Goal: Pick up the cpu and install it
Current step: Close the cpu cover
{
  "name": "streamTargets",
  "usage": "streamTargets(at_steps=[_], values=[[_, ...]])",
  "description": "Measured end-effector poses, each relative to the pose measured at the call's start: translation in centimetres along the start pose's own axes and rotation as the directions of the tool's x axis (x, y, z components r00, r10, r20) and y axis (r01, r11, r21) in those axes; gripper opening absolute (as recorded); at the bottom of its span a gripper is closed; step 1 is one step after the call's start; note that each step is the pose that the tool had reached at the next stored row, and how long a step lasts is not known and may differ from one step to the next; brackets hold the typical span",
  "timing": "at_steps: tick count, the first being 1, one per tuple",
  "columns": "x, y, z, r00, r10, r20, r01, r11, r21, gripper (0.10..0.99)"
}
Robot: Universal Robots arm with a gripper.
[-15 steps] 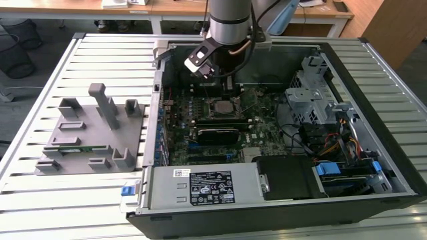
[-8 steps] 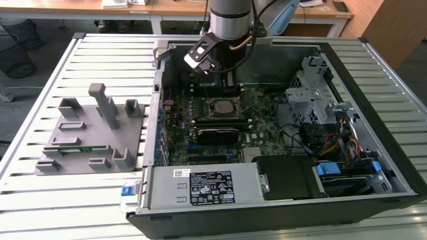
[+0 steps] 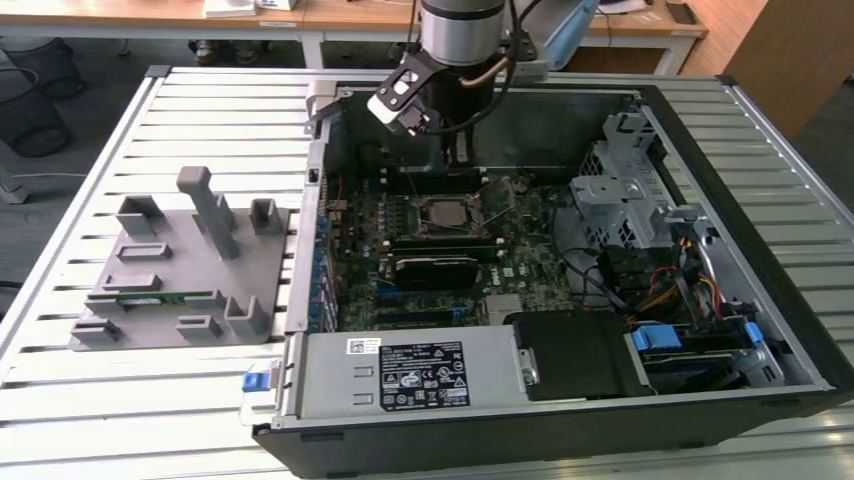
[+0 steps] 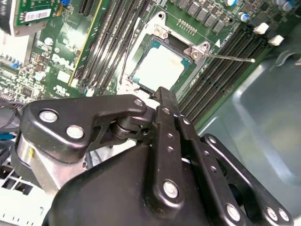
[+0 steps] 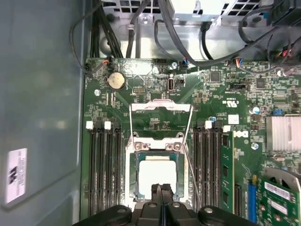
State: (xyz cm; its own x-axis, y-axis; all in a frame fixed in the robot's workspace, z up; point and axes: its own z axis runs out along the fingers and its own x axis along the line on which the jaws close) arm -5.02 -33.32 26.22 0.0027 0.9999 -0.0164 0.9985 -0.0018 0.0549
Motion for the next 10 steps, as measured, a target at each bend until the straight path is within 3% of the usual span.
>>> streamTargets(at_steps=[2, 10], values=[[-0.05, 0.03, -0.45, 1.0000, 0.000, -0.0005, 0.000, 1.0000, 0.002, 0.106], [-1.61, 0.03, -0.43, 1.0000, 0.001, -0.0008, -0.001, 1.0000, 0.003, 0.106]])
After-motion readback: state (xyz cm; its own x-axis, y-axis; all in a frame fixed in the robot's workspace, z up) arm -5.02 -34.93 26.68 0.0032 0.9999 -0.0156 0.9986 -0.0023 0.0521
